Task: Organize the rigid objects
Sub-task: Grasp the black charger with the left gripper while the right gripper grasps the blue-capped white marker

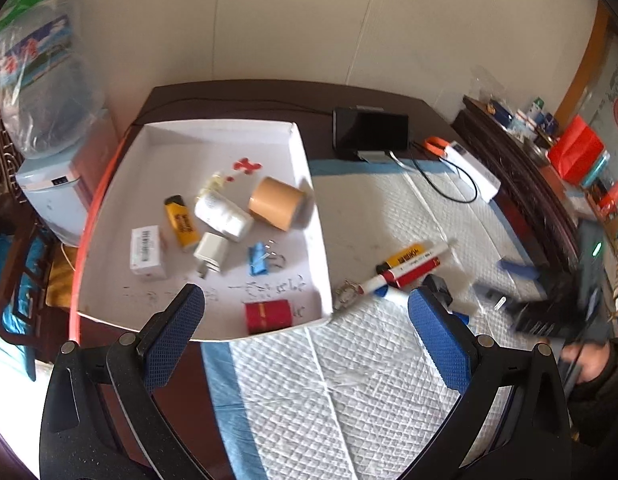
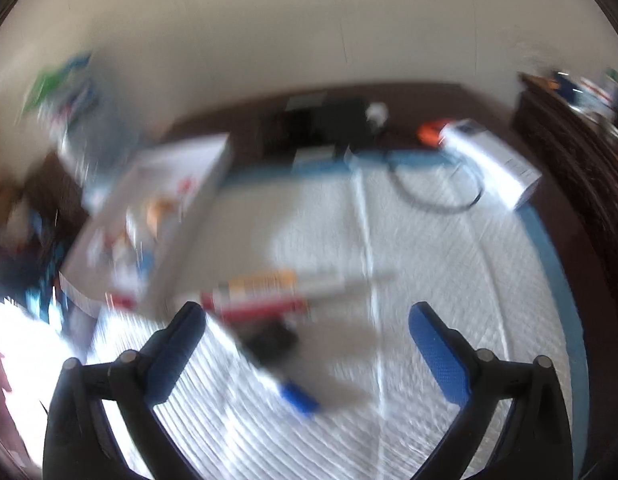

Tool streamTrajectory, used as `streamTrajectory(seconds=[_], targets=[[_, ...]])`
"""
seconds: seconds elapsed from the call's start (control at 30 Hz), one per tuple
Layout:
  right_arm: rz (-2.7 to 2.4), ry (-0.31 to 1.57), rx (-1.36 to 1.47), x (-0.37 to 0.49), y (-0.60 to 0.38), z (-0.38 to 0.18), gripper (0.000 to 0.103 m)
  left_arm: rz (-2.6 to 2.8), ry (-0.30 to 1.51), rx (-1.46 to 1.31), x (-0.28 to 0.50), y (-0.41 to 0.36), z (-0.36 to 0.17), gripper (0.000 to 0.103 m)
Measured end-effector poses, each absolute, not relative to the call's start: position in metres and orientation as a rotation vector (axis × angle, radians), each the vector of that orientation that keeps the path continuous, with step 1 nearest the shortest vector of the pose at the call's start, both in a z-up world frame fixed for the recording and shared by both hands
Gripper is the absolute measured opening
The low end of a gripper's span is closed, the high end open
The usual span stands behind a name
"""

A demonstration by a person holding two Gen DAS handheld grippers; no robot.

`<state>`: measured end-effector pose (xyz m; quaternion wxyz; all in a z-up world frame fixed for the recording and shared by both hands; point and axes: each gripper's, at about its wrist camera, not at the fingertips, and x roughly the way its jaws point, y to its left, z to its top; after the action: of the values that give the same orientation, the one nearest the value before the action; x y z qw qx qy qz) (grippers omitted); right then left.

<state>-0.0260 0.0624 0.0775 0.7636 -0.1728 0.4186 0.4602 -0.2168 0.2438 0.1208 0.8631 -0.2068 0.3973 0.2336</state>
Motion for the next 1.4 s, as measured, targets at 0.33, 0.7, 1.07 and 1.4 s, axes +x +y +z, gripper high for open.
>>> streamTrajectory(seconds=[0.33, 0.7, 1.07, 1.4], targets=[[1.164, 0.823, -0.722, -0.075, 0.093, 0.024, 0.024, 0.42, 0.977, -0.403, -0.17, 0.237, 0.089, 0.1], [1.213, 0.863, -0.671, -0.063, 0.002, 0.036, 0.013, 0.189, 1.077, -0.282, -0.091, 0.173, 0.059, 0.081], [0.983, 0.918, -0.446, -0.021, -0.107, 0.066, 0.013, 0.113, 1.125, -0.34, -0.046, 0.14, 0.036, 0.068], [0.969, 0.892, -0.331, -0.007, -0.119, 0.084, 0.013, 0.211, 1.157, -0.322, -0.009, 0.128, 0.015, 0.066]])
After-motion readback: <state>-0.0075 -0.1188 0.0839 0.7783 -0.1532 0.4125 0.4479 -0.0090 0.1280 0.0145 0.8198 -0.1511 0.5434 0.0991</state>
